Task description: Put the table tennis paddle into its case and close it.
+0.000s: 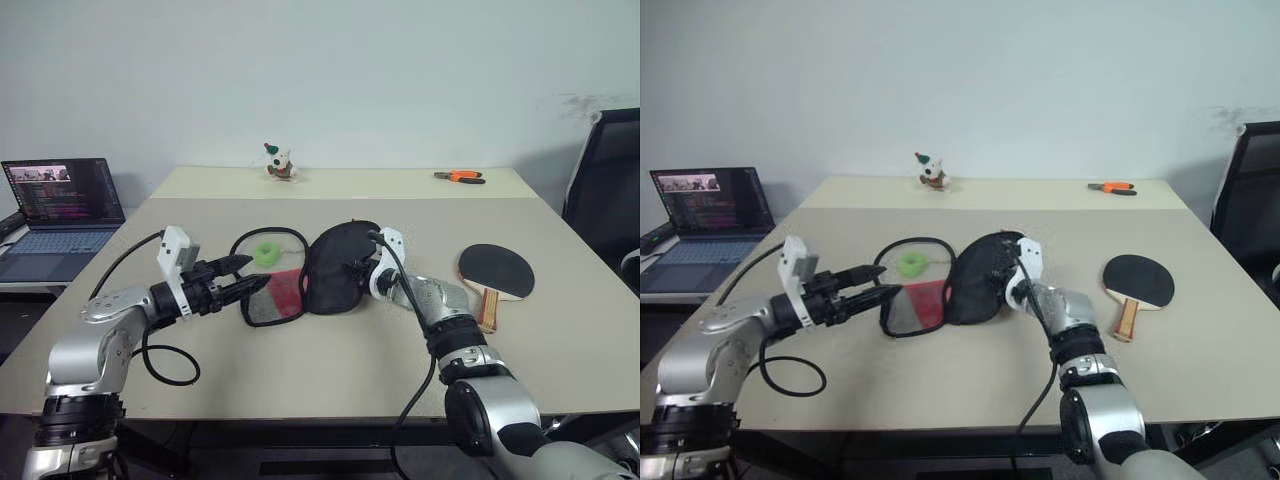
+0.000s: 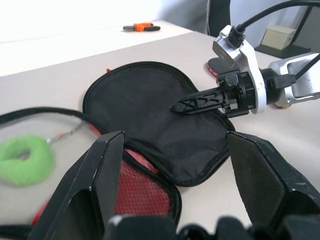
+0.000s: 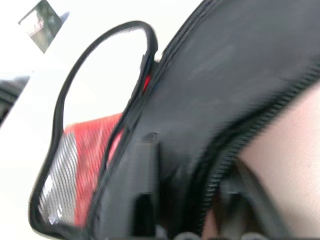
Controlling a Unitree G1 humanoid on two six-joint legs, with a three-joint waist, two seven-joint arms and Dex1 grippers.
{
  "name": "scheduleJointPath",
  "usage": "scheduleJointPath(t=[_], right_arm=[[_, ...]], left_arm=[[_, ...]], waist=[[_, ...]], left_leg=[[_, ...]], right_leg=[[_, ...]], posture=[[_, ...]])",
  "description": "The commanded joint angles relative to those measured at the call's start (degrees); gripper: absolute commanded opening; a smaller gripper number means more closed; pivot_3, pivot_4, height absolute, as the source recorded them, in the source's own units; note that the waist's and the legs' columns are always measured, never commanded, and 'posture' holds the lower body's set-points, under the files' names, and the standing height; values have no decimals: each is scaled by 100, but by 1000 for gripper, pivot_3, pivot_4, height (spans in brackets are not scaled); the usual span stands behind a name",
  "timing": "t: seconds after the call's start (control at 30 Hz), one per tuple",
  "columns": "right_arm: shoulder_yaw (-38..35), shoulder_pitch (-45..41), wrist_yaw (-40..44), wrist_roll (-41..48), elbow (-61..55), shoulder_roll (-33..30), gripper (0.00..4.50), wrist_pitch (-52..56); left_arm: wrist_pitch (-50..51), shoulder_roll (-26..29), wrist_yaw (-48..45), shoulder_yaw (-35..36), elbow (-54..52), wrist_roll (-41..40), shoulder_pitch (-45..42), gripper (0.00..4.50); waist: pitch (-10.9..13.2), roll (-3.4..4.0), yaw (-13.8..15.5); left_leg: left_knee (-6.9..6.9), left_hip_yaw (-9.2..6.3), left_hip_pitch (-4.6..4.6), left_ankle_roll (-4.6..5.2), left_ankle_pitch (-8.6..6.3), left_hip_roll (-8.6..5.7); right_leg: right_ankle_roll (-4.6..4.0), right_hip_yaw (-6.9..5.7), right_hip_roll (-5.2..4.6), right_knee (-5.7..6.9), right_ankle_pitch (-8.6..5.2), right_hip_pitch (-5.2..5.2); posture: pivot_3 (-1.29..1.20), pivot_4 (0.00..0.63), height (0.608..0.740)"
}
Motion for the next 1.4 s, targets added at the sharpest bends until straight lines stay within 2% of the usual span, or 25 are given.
scheduleJointPath(t=[0.03,0.23,0.43,0.63,0.93,1.03,1.1,1.23,1.4], right_arm=[[-365,-145,-289,188,-22,-68,18,-57],[-582,124,-627,285,-431,-184,18,220],[-775,631,-1025,437,-1363,-358,18,784],[-684,925,-1066,539,-2258,-619,18,1468],[-345,1048,-670,453,-2414,-909,18,1962],[-240,1036,-607,363,-2318,-933,675,1867],[-131,1011,-549,261,-2243,-972,1281,1721],[229,984,-318,-80,-2174,-1203,2672,1327],[795,1078,208,-614,-2335,-1864,4464,777]], left_arm=[[-45,99,-237,-135,7,-94,-264,3521],[-120,120,-505,-346,272,-26,-600,3521],[-339,112,-838,-602,774,151,-1010,3521],[-513,66,-1018,-750,1034,248,-1184,3521],[-615,10,-1082,-818,1103,285,-1189,3521],[-605,-9,-1064,-820,1051,273,-1147,3521],[-589,-28,-1048,-820,1007,258,-1119,3521],[-555,-64,-1039,-818,943,225,-1104,3521],[-493,-94,-1154,-891,772,173,-1046,3521]], waist=[[0,0,0],[0,0,-1],[0,0,6],[1,1,3],[1,1,-3],[1,1,-5],[1,1,-5],[1,1,-4],[1,1,-3]], left_leg=[[-1,0,-1,0,0,0],[-4,1,-3,0,0,1],[-4,0,-6,0,0,-2],[-5,4,-8,1,0,-1],[-6,8,-9,2,-1,0],[-6,9,-8,2,-1,1],[-6,8,-9,2,-1,1],[-5,9,-10,2,-1,0],[-5,8,-13,2,-1,-2]], right_leg=[[0,0,0,-2,0,0],[0,1,-1,-2,0,-3],[0,-1,0,-1,0,-4],[0,2,2,-1,0,-8],[0,6,13,-2,0,-10],[0,6,16,-1,0,-10],[0,6,17,-1,0,-10],[1,6,18,-2,0,-10],[1,4,17,-5,-1,-11]], posture=[[0,150,740],[0,150,740],[0,150,740],[0,150,740],[0,150,740],[0,150,740],[0,150,740],[0,150,740],[0,150,740]])
